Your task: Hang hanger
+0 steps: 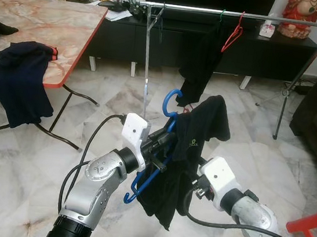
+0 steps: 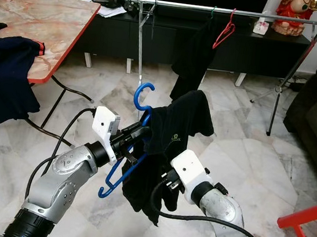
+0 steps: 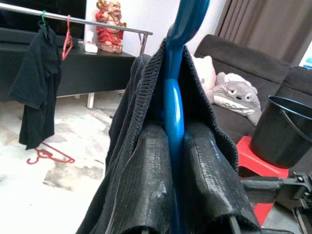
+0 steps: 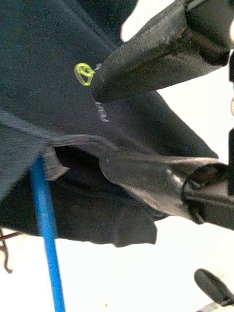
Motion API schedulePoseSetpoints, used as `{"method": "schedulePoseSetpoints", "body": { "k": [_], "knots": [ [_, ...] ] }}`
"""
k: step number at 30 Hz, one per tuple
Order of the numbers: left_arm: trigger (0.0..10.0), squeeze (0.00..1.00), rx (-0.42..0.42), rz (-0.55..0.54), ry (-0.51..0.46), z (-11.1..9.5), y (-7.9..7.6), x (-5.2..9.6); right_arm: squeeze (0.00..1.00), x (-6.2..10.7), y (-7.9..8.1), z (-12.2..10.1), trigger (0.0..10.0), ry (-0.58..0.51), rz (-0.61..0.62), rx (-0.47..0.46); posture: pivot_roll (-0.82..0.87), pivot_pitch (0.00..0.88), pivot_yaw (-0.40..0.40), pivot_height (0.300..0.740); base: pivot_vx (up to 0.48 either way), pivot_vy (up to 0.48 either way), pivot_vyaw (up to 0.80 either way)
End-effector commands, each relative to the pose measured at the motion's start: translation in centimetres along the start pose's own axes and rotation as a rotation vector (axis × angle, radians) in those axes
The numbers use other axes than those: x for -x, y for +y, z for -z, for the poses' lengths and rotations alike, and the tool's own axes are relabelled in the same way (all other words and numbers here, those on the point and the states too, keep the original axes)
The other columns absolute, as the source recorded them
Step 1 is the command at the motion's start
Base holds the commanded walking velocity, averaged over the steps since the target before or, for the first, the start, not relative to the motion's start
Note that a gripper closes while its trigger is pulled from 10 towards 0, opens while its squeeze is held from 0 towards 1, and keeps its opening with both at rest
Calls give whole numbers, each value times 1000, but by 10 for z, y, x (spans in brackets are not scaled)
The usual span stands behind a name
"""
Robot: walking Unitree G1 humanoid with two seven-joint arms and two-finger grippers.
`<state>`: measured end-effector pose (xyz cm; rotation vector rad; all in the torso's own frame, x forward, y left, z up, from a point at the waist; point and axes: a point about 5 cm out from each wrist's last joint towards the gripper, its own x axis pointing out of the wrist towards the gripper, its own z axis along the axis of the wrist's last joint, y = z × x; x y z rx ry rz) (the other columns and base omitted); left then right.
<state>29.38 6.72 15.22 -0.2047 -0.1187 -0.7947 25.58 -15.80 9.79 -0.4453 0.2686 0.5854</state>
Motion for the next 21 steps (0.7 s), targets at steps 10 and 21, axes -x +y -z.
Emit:
{"method": "schedulePoseSetpoints", "body": {
  "k": [10, 21],
  "knots": [
    [10000, 0, -20, -9, -62, -12, 3, -3, 1000, 19, 4, 15, 10000, 43, -3, -24, -132, 0, -35, 740, 0, 0, 0],
    [10000, 0, -66, 2, -10, -6, 11, 5, 1000, 38, -39, 23, 10000, 83, 166, 29, -141, 0, -29, 740, 0, 0, 0]
  ]
}}
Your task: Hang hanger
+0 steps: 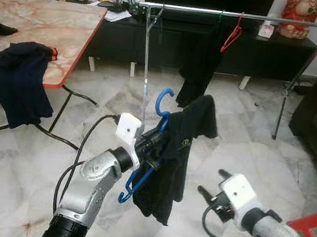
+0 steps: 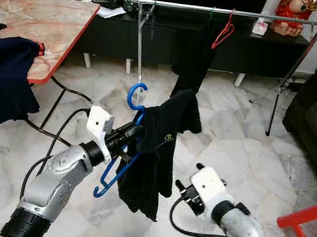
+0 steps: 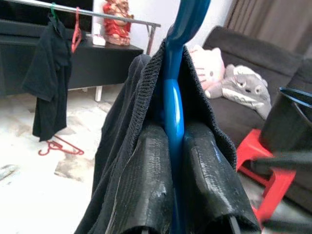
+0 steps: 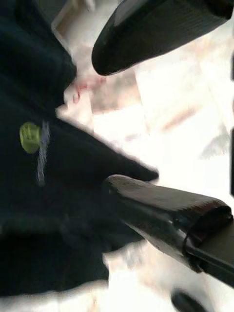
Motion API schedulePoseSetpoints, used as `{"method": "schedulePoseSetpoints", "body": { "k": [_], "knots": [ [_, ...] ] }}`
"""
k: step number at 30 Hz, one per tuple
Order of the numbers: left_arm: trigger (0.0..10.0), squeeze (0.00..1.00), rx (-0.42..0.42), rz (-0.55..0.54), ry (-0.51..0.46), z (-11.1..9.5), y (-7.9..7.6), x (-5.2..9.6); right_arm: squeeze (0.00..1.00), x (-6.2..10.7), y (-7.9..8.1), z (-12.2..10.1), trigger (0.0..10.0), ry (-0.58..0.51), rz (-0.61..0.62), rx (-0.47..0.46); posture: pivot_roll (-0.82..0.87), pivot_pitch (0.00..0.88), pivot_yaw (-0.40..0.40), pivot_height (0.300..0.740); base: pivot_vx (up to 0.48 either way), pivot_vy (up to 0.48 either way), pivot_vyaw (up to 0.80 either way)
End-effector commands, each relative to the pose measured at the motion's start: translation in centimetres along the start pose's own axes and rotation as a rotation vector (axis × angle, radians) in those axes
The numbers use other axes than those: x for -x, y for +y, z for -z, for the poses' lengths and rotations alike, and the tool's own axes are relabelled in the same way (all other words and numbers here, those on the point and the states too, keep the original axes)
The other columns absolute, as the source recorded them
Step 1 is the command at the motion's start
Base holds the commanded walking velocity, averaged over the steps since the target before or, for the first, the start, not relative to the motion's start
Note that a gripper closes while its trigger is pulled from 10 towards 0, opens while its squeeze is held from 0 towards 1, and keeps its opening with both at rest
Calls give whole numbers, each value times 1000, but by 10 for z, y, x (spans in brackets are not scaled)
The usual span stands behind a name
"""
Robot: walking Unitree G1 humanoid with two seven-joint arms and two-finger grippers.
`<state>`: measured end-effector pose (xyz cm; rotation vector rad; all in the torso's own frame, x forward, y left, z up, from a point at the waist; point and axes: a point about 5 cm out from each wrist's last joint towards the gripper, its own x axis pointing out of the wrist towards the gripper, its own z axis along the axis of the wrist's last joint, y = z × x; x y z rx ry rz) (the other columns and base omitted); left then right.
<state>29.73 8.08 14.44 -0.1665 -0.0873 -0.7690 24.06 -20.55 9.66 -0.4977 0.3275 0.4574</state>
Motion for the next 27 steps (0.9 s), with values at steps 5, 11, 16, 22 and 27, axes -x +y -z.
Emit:
{"method": "schedulePoseSetpoints", "body": {
  "k": [5, 11, 16, 22, 27],
  "knots": [
    [10000, 0, -79, 75, -16, -8, -2, 0, 0, -2, -31, -15, 10000, -85, 94, -11, -133, 0, -32, 740, 0, 0, 0],
    [10000, 0, -108, 192, 57, 1, -6, 8, 0, -6, -44, -38, 10000, -257, -30, -94, -130, 0, -39, 740, 0, 0, 0],
    [10000, 0, -105, 260, 89, 4, -10, 12, 0, -5, -46, -46, 10000, -314, -166, -95, -128, 0, -39, 740, 0, 0, 0],
    [10000, 0, -107, 319, 115, 6, -13, 14, 0, 4, -55, -49, 10000, -350, -375, -81, -126, 0, -41, 740, 0, 0, 0],
    [10000, 0, -116, 354, 136, 7, -12, 18, 0, 15, -58, -37, 10000, -297, -569, -68, -120, 0, -43, 740, 0, 0, 0]
  ]
}}
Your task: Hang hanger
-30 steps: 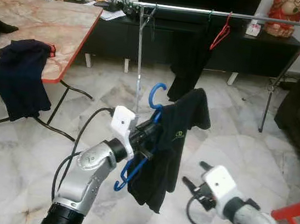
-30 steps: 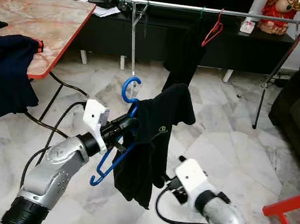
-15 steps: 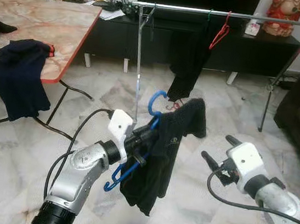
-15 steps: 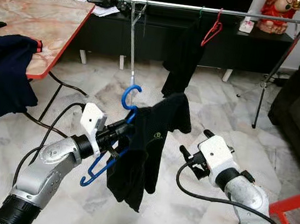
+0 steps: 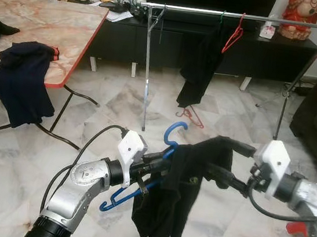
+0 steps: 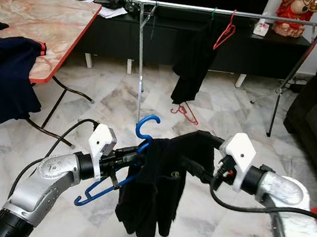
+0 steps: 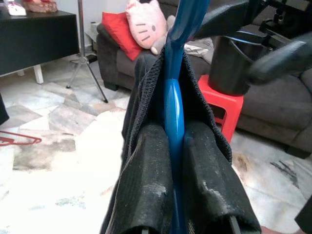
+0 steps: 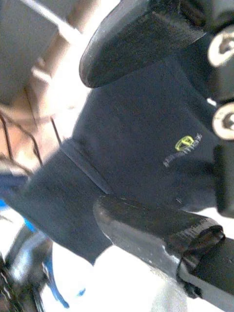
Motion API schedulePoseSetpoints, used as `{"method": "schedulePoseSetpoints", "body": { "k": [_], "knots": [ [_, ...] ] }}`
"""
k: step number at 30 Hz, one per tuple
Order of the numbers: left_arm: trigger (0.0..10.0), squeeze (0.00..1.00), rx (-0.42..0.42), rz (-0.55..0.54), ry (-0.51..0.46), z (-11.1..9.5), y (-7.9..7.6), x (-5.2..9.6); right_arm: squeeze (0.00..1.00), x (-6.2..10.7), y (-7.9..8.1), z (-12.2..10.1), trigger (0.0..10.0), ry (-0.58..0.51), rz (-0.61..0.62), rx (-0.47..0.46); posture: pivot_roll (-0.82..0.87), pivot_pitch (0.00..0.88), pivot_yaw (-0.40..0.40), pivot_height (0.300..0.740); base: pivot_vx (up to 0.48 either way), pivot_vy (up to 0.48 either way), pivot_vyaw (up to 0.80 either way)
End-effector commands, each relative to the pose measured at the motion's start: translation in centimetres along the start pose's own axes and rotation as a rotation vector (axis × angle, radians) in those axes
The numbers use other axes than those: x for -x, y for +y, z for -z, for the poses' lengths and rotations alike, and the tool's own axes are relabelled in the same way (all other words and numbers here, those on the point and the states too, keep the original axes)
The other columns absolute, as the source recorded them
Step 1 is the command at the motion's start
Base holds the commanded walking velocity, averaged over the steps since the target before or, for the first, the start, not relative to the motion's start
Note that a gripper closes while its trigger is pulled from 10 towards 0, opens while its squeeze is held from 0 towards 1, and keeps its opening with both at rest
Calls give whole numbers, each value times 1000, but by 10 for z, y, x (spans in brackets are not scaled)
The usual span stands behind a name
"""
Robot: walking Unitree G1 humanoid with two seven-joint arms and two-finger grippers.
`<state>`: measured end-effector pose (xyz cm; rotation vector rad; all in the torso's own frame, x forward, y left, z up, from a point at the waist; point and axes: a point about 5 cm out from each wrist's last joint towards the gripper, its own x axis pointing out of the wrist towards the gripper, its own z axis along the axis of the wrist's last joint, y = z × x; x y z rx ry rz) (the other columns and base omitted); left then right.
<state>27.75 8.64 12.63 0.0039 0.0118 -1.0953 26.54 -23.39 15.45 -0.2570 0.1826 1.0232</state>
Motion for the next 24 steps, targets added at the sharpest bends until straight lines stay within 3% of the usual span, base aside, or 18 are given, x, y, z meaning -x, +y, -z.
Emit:
{"method": "schedulePoseSetpoints", "body": {
  "k": [1, 5, 10, 14, 17, 24],
  "knots": [
    [10000, 0, -32, 31, -29, -10, -3, -2, 0, 5, 0, 3, 10000, 25, -50, -1, -120, 0, -43, 740, 0, 0, 0],
    [10000, 0, -56, 99, 5, -8, -5, 1, 0, 14, -6, 9, 10000, 114, -125, 16, -119, 0, -43, 740, 0, 0, 0],
    [10000, 0, -66, 159, 28, -6, -8, 4, 0, 17, -11, -1, 10000, 94, -170, 23, -121, 0, -46, 740, 0, 0, 0],
    [10000, 0, -69, 203, 45, -3, -10, 3, 0, 13, -12, -9, 10000, 90, -224, 41, -119, 0, -51, 740, 0, 0, 0],
    [10000, 0, -64, 254, 65, -2, -13, 1, 0, 7, -7, -15, 10000, 74, -331, 49, -121, 0, -63, 740, 0, 0, 0],
    [10000, 0, -83, 335, 55, -6, -22, -3, 0, -2, -2, -7, 10000, 124, -441, 54, -114, 0, -80, 740, 0, 0, 0]
  ]
}}
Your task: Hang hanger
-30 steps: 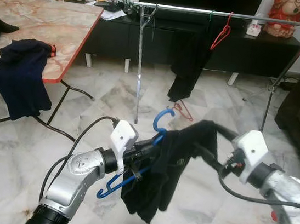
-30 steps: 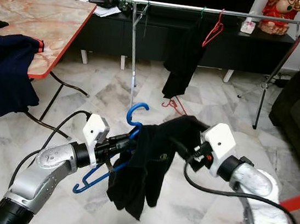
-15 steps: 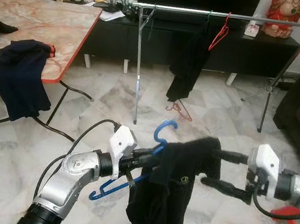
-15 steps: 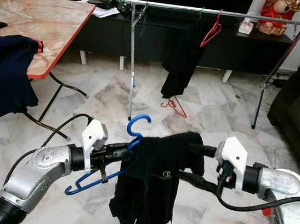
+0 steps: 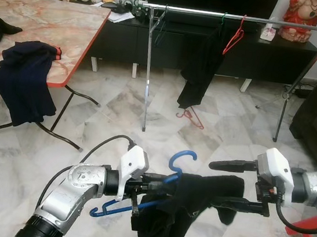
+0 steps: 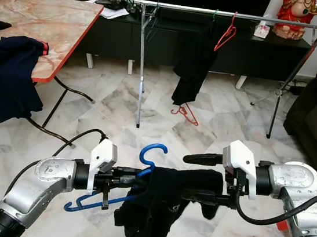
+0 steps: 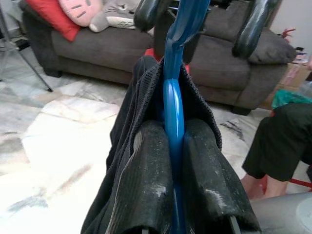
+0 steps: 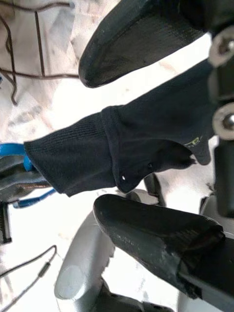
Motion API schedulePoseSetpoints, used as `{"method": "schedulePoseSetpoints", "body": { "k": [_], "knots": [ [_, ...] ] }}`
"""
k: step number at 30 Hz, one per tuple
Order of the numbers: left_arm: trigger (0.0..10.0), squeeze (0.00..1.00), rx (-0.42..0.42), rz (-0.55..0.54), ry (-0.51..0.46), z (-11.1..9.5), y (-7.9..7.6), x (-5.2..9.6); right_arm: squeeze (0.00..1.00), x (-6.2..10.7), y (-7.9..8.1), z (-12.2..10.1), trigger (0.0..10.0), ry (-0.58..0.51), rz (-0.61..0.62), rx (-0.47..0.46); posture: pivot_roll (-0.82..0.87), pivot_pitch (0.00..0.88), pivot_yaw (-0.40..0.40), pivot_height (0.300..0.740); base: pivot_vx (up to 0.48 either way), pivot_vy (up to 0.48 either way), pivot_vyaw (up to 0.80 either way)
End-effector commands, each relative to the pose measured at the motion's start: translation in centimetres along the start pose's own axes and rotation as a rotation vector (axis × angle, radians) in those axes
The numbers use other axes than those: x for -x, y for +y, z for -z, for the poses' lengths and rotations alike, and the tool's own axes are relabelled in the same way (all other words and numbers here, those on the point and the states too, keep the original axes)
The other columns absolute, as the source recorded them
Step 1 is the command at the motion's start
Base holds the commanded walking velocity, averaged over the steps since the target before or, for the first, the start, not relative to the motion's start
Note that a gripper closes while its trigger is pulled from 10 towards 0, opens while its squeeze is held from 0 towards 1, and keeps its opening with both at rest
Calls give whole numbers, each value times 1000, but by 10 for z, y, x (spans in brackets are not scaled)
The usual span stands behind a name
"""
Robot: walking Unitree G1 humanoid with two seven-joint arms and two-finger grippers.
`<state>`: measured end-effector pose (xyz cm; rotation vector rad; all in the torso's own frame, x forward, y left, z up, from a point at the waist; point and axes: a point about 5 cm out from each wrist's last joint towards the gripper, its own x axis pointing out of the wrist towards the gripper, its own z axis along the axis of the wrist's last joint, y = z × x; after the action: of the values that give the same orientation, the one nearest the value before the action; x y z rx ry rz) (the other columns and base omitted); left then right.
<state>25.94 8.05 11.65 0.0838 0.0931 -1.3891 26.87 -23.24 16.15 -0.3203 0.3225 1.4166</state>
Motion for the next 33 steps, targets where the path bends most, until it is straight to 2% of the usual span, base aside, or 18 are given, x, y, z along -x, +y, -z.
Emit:
{"method": "schedulePoseSetpoints", "body": {
  "k": [1, 5, 12, 23, 24, 27, 30, 33],
  "knots": [
    [10000, 0, -68, 42, -40, -17, -2, -5, 0, -3, 3, 1, 10000, 27, -58, 12, -115, 0, -80, 740, 0, 0, 0],
    [10000, 0, -77, 71, -44, -21, -4, -8, 0, -4, 4, 3, 10000, 31, -103, -8, -121, 0, -87, 740, 0, 0, 0],
    [10000, 0, -102, 96, -18, -26, -1, -5, 0, 1, 6, 8, 10000, 107, -157, -7, -129, 4, -102, 740, 0, 0, 0],
    [10000, 0, -109, 104, -2, -28, -1, -2, 0, -9, 3, 9, 10000, 118, -181, 9, -121, 6, -105, 740, 0, 0, 0],
    [10000, 0, -107, 107, -2, -28, -2, -3, 0, -11, -4, 8, 10000, 104, -125, 34, -119, 6, -106, 740, 0, 0, 0],
    [10000, 0, -97, 109, -6, -26, -4, -4, 0, -11, -11, 1, 10000, 68, -79, 51, -124, 7, -104, 740, 0, 0, 0],
    [10000, 0, -91, 112, -3, -24, -6, -6, 0, -9, -10, -11, 10000, 8, -103, 55, -130, 10, -106, 740, 0, 0, 0],
    [10000, 0, -90, 113, -4, -24, -6, -6, 0, -9, -9, -14, 10000, -1, -119, 62, -130, 11, -106, 740, 0, 0, 0]
  ]
}}
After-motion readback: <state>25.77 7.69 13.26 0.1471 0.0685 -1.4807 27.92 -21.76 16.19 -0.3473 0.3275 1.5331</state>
